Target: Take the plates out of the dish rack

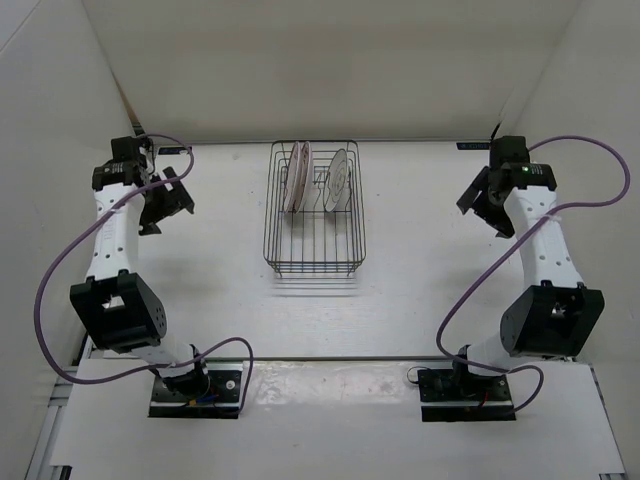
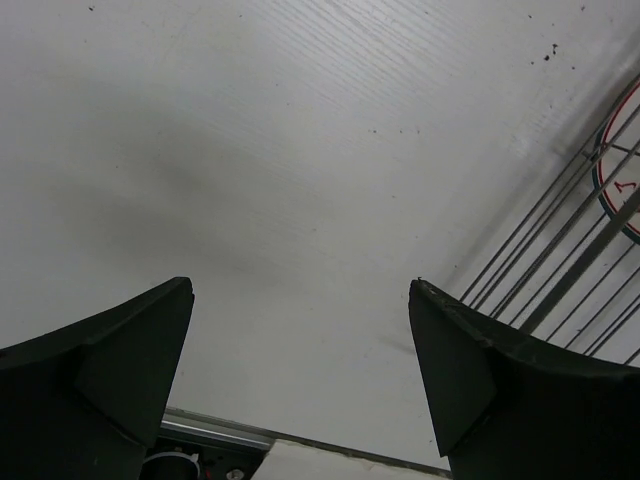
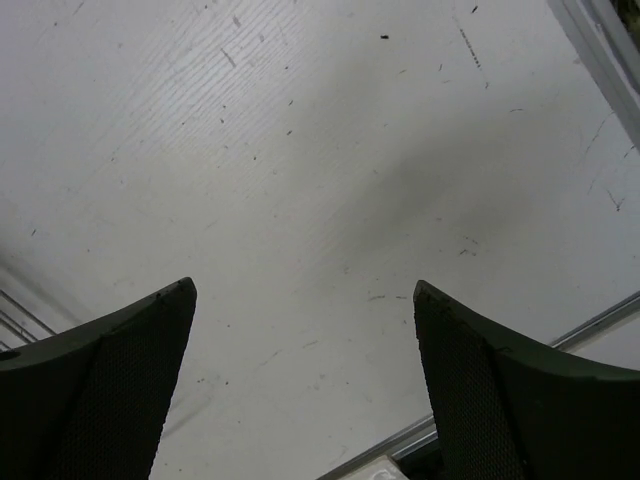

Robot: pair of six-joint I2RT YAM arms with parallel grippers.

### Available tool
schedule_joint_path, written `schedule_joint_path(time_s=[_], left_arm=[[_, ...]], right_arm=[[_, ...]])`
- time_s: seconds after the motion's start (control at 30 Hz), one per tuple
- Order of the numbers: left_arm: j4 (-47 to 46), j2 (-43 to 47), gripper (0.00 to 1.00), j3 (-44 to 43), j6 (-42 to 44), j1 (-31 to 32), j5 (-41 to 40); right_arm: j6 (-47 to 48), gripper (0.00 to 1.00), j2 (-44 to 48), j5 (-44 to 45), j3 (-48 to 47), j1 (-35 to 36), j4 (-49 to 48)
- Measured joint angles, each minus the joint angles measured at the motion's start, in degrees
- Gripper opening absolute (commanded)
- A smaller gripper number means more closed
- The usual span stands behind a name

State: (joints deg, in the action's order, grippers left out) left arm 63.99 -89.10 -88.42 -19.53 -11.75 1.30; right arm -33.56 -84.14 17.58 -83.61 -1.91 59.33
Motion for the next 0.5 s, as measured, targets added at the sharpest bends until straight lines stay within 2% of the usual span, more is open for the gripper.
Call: schedule_joint_path(time_s=[0.2, 0.23, 0.27, 0.3, 0.33, 0.4, 0.43, 0.5], left_arm=[[-1.16, -1.64, 1.0, 4.07, -0.04, -4.48, 0.22], [-1.42, -1.46, 1.0, 5.18, -0.33, -5.68, 0.98], [-1.46, -1.42, 1.0, 5.99, -0.9, -6.86, 1.68], [-1.73, -1.42, 1.0, 6.86, -1.57, -8.46, 2.58], [-2.05, -1.42, 1.0, 7.74, -2.21, -9.88, 3.78], [-2.84, -1.44, 1.0, 9.42, -3.1, -12.52, 6.29], [-3.17, -1.46, 1.0, 9.81, -3.43, -13.16, 7.28], [-3.85, -1.49, 1.0, 10.01, -3.96, -13.44, 9.44]], right_arm=[[-1.11, 0.9, -2.6, 3.3, -1.84, -1.53, 1.66], [-0.7, 0.83, -2.58, 3.34, -1.79, -1.92, 1.84], [-0.42, 0.64, -2.58, 3.41, -1.79, -2.34, 1.95], [-0.2, 0.4, -2.58, 3.39, -1.77, -2.75, 2.05], [0.26, 0.36, -2.58, 3.39, -1.77, -3.21, 2.12], [0.0, 0.38, -2.51, 3.65, -1.75, -4.2, 2.19], [0.07, 0.44, -2.47, 4.07, -1.75, -4.63, 2.25], [0.35, 0.72, -2.16, 5.03, -1.73, -5.38, 2.32]])
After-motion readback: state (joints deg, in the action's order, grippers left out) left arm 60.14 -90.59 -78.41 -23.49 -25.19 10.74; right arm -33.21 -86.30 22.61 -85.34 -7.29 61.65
